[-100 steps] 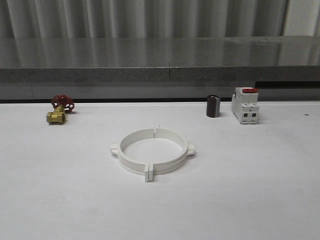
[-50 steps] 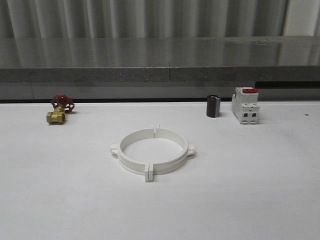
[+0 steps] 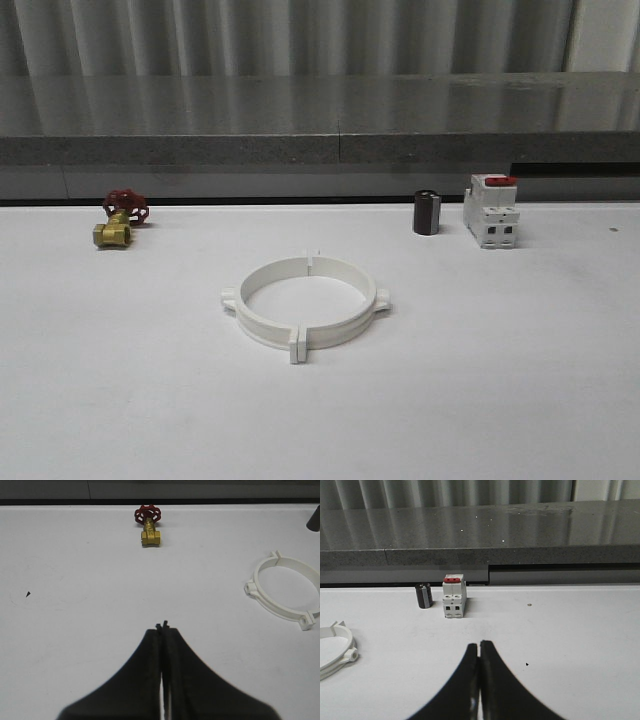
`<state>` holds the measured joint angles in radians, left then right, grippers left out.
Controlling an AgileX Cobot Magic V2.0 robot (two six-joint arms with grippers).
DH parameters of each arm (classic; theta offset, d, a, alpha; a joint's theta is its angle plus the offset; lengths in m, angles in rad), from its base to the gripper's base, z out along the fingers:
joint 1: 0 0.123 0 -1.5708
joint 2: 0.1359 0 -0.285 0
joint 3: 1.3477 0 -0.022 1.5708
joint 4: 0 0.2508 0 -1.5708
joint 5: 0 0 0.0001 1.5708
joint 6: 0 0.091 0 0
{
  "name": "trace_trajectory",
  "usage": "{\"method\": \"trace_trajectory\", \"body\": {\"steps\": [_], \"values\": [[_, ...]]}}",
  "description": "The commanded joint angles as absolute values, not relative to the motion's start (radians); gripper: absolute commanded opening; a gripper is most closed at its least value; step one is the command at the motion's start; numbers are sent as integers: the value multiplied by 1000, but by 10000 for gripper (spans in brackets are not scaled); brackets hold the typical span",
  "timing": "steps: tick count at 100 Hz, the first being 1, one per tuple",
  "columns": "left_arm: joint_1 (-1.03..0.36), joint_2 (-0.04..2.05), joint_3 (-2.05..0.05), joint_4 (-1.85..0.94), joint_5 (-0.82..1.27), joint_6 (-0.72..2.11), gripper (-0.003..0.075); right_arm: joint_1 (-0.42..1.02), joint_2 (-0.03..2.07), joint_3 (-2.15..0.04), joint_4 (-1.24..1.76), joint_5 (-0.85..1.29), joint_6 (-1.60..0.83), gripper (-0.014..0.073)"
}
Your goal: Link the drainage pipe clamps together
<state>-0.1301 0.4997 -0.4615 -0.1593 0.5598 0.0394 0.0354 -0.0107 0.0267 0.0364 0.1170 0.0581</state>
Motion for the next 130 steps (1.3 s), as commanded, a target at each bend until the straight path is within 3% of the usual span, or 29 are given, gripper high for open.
{"method": "trace_trajectory", "body": {"steps": [1, 85, 130], "values": [[-127, 502, -491, -175, 497, 41, -20, 30, -30, 12, 26, 37, 58, -118], [-127, 502, -491, -172, 493, 41, -20, 30, -30, 12, 26, 37, 58, -118], [-127, 420, -365, -80, 192, 41, -20, 30, -30, 12, 26, 37, 58, -118]]}}
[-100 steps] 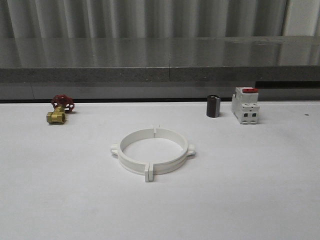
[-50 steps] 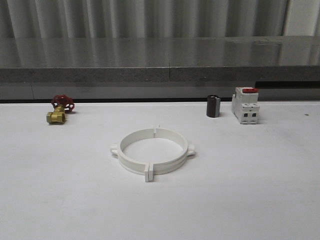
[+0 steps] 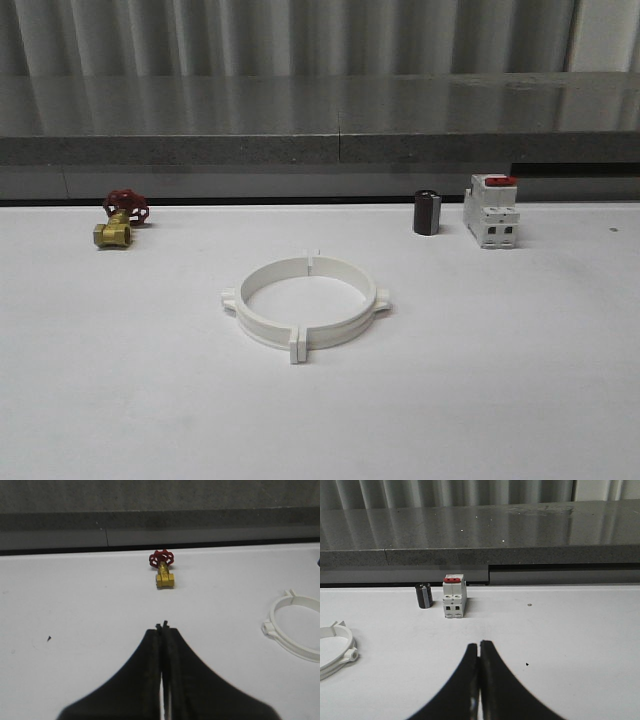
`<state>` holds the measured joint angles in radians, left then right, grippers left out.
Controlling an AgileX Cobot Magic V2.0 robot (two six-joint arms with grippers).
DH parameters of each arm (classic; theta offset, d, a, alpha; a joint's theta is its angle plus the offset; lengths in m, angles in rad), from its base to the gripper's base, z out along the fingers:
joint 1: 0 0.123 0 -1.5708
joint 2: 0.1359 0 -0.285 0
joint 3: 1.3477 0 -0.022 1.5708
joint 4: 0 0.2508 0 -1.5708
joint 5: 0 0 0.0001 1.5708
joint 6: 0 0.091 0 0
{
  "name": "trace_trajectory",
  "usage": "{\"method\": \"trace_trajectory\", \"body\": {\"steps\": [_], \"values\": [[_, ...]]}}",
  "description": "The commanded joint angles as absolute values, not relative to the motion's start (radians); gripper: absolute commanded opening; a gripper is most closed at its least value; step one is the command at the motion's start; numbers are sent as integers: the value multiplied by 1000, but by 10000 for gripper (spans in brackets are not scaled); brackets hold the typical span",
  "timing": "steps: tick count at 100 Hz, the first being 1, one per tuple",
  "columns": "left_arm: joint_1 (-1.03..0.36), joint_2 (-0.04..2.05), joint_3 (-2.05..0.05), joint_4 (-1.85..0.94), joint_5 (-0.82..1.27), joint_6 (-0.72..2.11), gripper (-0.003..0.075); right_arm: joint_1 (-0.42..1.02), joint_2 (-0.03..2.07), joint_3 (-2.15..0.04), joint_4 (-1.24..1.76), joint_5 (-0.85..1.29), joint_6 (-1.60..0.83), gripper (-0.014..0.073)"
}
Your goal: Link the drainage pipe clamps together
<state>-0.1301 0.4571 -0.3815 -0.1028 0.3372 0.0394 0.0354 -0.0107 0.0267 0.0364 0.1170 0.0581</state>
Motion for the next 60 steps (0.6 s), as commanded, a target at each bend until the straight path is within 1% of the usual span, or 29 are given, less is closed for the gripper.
{"method": "trace_trajectory", "body": {"steps": [1, 19, 33, 47, 60], "values": [[-127, 415, -355, -78, 180, 41, -20, 30, -30, 12, 26, 37, 58, -118], [-105, 266, -231, -39, 87, 41, -20, 30, -30, 12, 26, 37, 58, -118], [-70, 137, -140, -29, 83, 41, -20, 30, -30, 12, 26, 37, 58, -118], [-68, 19, -61, -11, 83, 27, -20, 30, -30, 12, 26, 37, 58, -118], [-68, -39, -1, -9, 76, 10, -20, 30, -30, 12, 26, 37, 58, -118]]}}
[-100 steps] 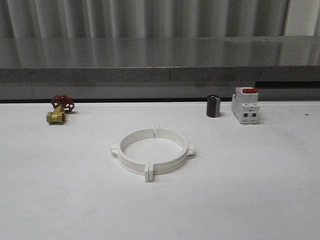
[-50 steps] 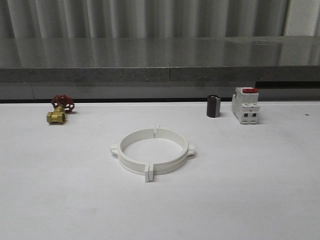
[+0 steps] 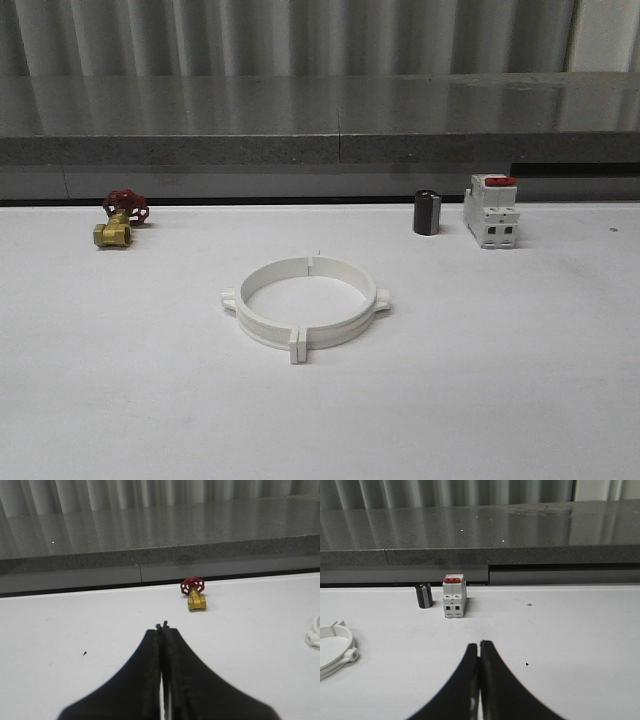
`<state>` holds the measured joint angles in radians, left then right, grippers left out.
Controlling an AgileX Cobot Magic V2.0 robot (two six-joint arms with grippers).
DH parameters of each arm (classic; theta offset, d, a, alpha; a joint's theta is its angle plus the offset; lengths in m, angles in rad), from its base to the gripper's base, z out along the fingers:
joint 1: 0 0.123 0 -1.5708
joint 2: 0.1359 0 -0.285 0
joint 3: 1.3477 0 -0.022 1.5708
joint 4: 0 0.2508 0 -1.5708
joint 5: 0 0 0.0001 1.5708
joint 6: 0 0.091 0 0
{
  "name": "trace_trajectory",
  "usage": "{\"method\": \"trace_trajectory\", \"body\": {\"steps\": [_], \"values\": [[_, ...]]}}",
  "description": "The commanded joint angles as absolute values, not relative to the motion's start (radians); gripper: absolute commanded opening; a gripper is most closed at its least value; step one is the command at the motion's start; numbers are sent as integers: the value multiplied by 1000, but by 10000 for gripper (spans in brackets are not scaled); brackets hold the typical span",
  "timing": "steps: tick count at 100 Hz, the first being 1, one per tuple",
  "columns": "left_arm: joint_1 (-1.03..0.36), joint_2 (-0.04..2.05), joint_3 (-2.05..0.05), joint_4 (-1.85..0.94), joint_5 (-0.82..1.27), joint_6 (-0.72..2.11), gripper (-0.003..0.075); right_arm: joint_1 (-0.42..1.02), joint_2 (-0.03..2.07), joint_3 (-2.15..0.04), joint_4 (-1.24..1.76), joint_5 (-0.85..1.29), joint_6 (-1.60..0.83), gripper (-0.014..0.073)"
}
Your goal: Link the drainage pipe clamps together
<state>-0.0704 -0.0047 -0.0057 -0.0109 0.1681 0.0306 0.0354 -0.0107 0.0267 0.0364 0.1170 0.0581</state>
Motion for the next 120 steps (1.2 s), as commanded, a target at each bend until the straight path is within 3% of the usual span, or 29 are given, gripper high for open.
{"method": "trace_trajectory", "body": {"steps": [1, 120], "values": [[-68, -37, 2, -6, 71, 10, -20, 30, -30, 12, 26, 37, 58, -118], [-85, -37, 30, 5, 0, 0, -20, 30, -30, 12, 26, 37, 58, -118]]}}
